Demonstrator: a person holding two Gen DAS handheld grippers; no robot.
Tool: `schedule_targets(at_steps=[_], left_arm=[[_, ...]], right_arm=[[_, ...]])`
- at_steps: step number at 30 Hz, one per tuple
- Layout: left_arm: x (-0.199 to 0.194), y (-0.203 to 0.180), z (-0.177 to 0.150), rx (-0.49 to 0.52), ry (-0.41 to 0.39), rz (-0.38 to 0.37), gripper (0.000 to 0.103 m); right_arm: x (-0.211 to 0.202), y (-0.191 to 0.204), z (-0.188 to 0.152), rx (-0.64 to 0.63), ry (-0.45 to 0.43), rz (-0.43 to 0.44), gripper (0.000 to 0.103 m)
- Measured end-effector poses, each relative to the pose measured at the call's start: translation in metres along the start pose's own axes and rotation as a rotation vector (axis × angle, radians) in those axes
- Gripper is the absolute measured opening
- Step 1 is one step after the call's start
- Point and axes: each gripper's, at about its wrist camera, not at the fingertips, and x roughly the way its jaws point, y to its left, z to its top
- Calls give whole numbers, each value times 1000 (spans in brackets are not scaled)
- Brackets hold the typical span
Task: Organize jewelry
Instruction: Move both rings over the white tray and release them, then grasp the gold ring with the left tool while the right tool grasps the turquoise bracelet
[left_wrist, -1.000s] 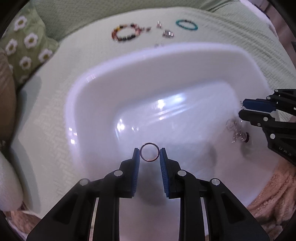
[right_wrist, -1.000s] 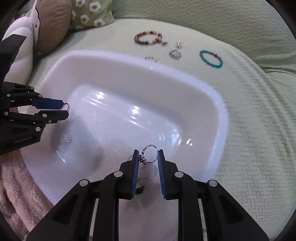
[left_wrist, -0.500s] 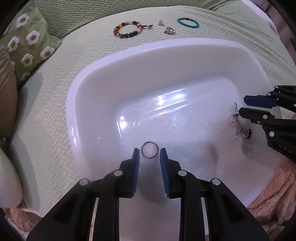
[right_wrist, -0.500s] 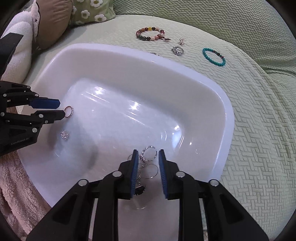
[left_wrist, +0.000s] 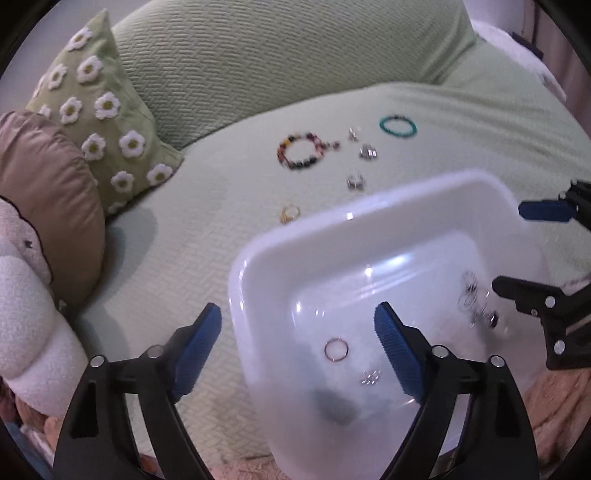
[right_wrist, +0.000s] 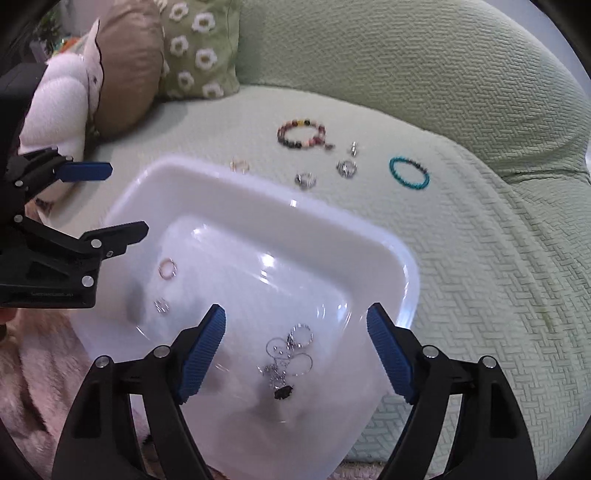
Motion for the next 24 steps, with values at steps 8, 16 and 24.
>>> schedule_targets(at_steps=[8,16,24], left_arm=[[15,29,43,-109,63,-74,84],[70,38,109,-86,199,-89,85],[144,30,122,-62,336,-104,84]], right_arm=[[-12,-25,32,98,-25,35,79],[-6,-63,94,171,-57,17,79],[37,-89,118,217,-7,15,80]])
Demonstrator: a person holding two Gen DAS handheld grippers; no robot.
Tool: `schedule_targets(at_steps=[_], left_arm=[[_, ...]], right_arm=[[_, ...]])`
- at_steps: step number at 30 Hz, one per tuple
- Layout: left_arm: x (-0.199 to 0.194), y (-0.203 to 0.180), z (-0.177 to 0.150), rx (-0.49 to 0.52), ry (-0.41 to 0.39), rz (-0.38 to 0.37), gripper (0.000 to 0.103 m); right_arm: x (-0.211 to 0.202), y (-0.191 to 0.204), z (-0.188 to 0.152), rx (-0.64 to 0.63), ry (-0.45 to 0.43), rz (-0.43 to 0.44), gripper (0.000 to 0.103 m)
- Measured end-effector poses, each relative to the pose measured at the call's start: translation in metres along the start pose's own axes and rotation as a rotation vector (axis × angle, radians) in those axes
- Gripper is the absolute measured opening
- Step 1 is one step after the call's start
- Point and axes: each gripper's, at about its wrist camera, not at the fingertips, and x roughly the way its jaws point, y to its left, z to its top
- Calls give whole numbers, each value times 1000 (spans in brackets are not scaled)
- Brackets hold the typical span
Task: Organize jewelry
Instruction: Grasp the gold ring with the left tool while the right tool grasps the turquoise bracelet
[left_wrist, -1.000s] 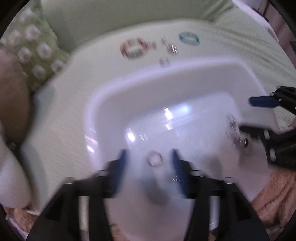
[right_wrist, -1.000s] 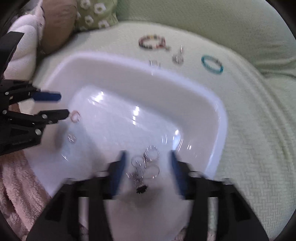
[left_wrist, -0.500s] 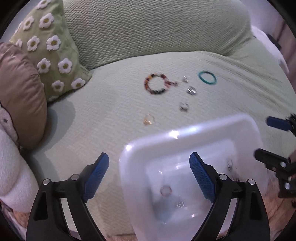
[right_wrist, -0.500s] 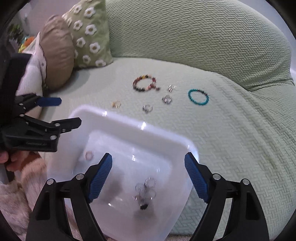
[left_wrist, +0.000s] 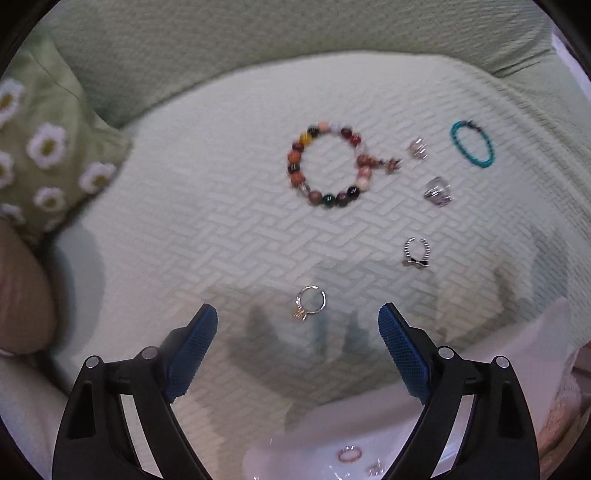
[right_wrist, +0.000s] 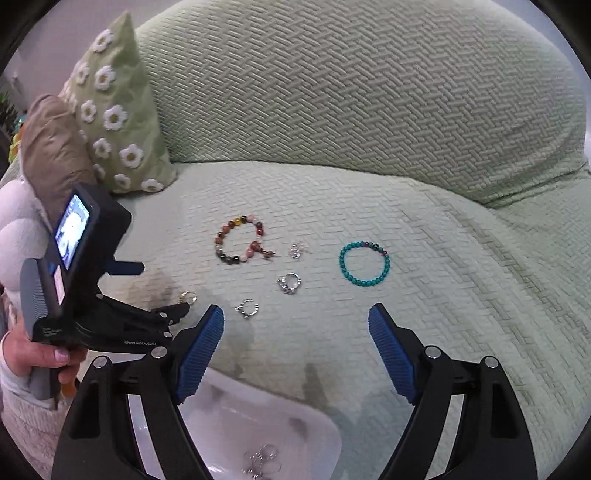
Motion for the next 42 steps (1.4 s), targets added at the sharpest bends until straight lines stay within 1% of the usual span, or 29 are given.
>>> schedule_targets(at_steps=[2,4,7,8,10,11,12,14,17,18,19,21,22,24,29,30,34,37,38,42], left_arm=[[13,0,1,9,31,-6,84],[19,-1,2,21,43,-6,81],[30,-2,2,16,72,-36,69],[36,-2,1,15,95,-45,63],[39,-2,1,16,96,-44,63],[37,-2,1,18,92,-43,61],[36,-2,1,19,84,-47,55],[36,0,2,6,80,-48,51],[34,4,9,-5,76,-60,48],[34,5,8,-7,70,-60,43],[35,10,9,-11,64,-56,40],[32,17,11,-45,51,-69,18],[32,22,12,-66,51,-84,19],[32,28,11,-67,45,-100,19],[28,31,9,-67,27,-92,19],[27,25,5,-69,20,-89,19],[12,29,8,-89,-22,-92,19],[-1,34,5,-94,-55,-98,19],[-3,35,4,-94,-59,-98,19],[-6,36,0,-86,-63,-101,19]], right_arm=[[9,-5,-4,2,18,-12,80],[14,-6,-7,2,28,-19,80],[17,-7,-8,6,32,-18,80],[18,-6,-9,5,33,-18,80],[18,-5,-10,-1,35,-18,80],[19,-5,-10,-3,37,-19,80],[20,-4,-11,-3,39,-20,80],[20,-5,-11,0,42,-25,80],[22,-8,-12,8,45,-24,80],[22,-8,-12,9,46,-24,80],[24,-8,-12,9,47,-24,80],[26,-9,-13,11,48,-33,80],[27,-9,-13,11,51,-35,80],[31,-9,-14,12,59,-39,80],[40,-14,-14,26,74,-55,80],[41,-15,-12,30,77,-56,80],[49,-27,8,77,76,-68,80],[69,-40,26,128,101,-98,80],[79,-44,32,139,118,-119,80],[111,-55,45,172,162,-147,80]])
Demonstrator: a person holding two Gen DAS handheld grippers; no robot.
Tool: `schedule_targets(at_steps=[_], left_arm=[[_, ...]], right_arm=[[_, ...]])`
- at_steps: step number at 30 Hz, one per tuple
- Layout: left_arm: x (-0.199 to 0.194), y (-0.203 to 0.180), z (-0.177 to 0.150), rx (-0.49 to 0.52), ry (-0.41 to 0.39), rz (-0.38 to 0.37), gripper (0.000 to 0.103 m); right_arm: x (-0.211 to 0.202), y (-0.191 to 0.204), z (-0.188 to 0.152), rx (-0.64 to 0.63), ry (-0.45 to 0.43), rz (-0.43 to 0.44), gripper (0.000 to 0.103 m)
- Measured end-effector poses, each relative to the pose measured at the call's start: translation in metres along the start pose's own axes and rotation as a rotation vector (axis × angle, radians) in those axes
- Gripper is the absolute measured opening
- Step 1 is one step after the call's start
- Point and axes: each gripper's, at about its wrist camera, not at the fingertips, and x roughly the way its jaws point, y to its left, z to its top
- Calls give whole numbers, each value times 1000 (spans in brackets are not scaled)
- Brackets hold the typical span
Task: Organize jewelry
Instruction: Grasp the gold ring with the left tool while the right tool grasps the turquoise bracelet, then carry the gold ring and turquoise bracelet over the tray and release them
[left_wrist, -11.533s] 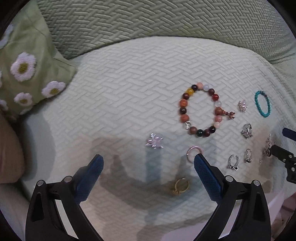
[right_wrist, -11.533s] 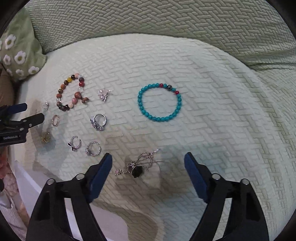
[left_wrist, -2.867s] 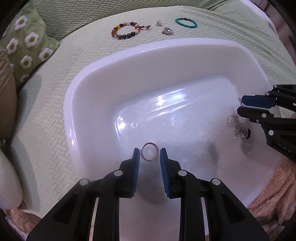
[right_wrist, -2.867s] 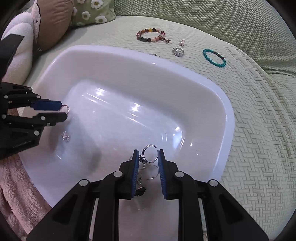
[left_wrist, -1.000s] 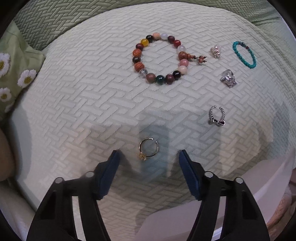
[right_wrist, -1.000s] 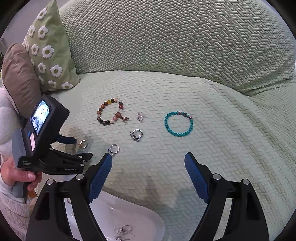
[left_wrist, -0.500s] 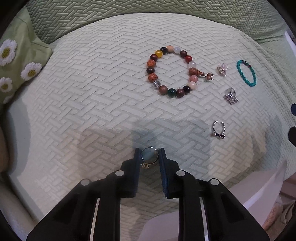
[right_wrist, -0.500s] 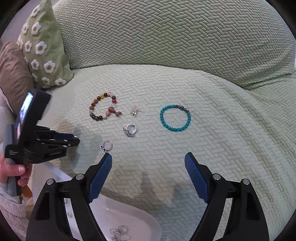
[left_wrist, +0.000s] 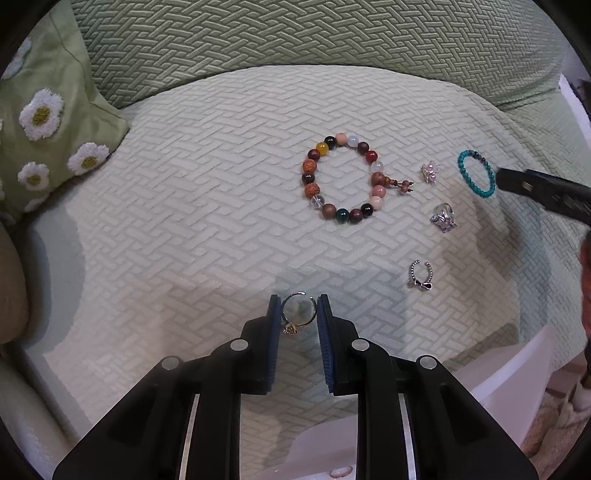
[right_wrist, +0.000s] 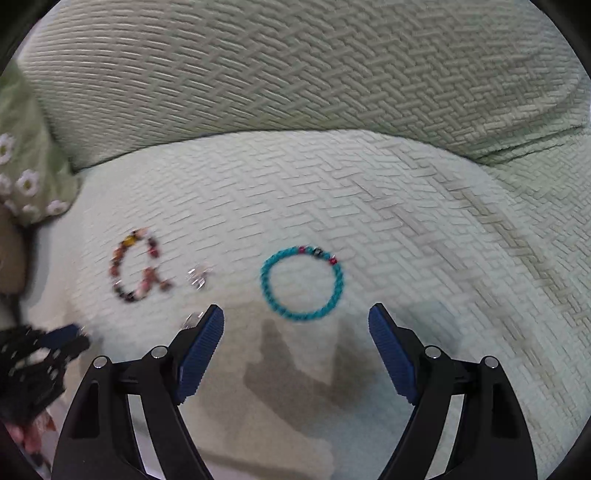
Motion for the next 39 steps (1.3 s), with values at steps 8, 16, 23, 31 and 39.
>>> schedule_targets(at_steps=[8,16,23,31,39], left_arm=[[3,3,-3,12,10,-46,19],[5,1,-4,16,8,-28,19],[3,0,-5,11,-1,-34,19],[1,1,-5,17,-8,-37,19],[-42,-4,-19,23,-105,-51,19]], right_arm=[[43,1,9,-3,37,-56,79],[36,1,12,-22,-2,-17,26],[30,-21,18,-9,-13,33,12],[-3,-44,18,19,-45,106,12],[-83,-38,2,-18,-154,153,12]])
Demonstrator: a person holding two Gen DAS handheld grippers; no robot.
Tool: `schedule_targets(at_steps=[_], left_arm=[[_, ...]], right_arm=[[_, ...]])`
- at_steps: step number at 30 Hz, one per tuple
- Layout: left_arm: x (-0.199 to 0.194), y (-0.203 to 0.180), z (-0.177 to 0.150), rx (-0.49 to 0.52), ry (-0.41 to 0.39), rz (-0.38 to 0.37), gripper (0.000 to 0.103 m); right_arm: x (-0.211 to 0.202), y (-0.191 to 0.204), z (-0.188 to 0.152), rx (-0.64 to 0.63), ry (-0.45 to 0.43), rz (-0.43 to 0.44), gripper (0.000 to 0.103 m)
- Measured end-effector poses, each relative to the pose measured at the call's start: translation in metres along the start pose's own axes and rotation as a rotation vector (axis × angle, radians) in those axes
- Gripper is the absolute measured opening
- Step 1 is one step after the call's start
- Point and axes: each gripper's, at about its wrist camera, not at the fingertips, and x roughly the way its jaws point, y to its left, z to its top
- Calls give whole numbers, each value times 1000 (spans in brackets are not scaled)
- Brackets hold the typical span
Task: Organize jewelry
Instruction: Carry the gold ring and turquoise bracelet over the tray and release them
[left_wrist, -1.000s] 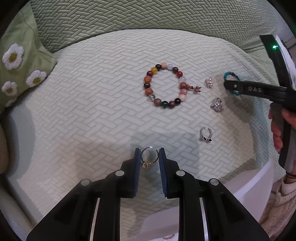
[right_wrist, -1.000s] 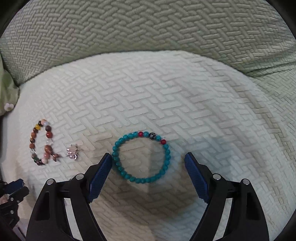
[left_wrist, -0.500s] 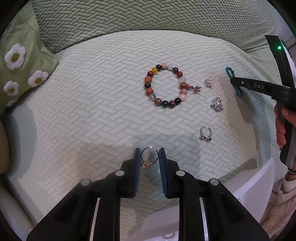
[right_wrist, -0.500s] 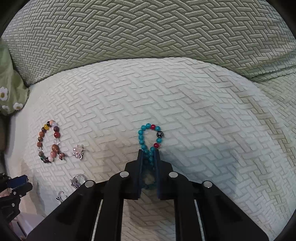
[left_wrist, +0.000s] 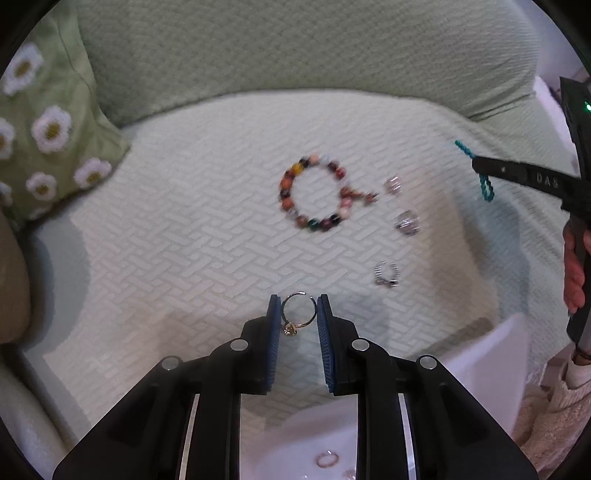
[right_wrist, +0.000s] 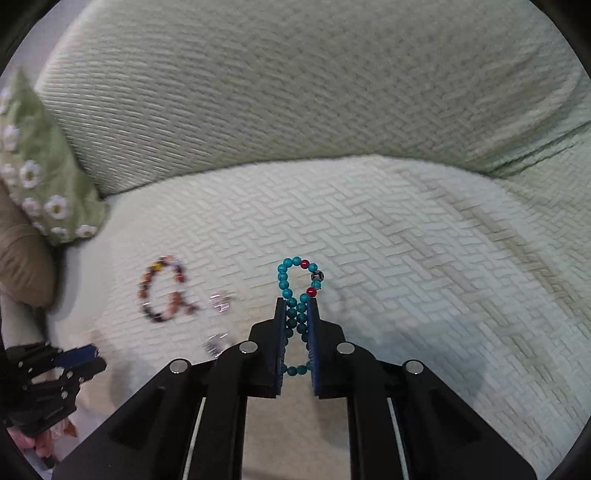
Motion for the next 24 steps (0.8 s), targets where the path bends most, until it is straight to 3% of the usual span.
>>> schedule_targets(at_steps=[4,9,16,21,24], left_arm=[[-43,-16,-15,34,-65,-3,19],[-82,-44,-54,116,-96,4,19],[-59,-68,-124,184,0,50,19],[-24,-68,-145,151,56,79,19],[-5,-68,-150,139,77,125,19]], right_arm=[[-64,34,-35,-79,-83,34,12],[-118,69,-90,-208,-104,99,12],[-103,86,-175,-301,4,108,12],[-63,90,-212,-302,90,79,12],[-37,94,-222,-305,114,13,12]])
